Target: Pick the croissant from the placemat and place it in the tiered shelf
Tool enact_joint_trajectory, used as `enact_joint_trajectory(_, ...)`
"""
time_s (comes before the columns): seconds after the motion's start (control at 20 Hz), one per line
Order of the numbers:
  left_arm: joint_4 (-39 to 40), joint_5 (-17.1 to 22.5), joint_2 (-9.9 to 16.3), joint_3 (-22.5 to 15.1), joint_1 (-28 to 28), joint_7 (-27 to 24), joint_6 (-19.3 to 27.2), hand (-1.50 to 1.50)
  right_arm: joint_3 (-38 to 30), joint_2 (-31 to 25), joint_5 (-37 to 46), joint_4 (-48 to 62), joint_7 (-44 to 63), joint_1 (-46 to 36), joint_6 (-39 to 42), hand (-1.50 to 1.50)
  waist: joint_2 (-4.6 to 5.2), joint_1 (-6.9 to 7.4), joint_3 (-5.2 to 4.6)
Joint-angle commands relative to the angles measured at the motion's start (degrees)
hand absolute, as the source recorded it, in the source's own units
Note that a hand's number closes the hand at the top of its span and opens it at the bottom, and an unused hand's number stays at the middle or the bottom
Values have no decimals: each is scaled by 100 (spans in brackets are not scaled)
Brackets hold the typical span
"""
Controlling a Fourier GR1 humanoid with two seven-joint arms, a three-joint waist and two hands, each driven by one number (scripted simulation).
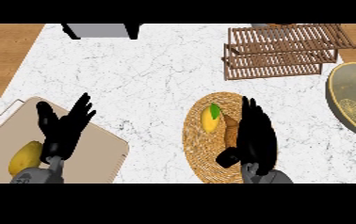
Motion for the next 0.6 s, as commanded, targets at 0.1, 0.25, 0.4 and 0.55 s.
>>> enact_joint_trajectory(0.1, 153, -130, -84, 53, -15, 38, -122, 0, 39, 598, 586, 782, 497, 67, -307, -150, 26, 15, -21)
enact_joint_trajectory(0.25, 172, -38, 94, 291, 41, 58, -308, 0, -182, 604, 685, 482, 650, 73, 199, -150, 20, -2, -22)
enact_joint_trajectory(0.4, -275, -209, -53, 134, 366, 169, -58, 0, -390, 537, 818, 551, 459, 210, 131, -150, 11, 19, -20)
enact_joint_trajectory(0.55, 232, -271, -128, 281, 20, 38, -227, 0, -382, 617, 1030, 1084, 411, 21, -142, -150, 26, 1, -22)
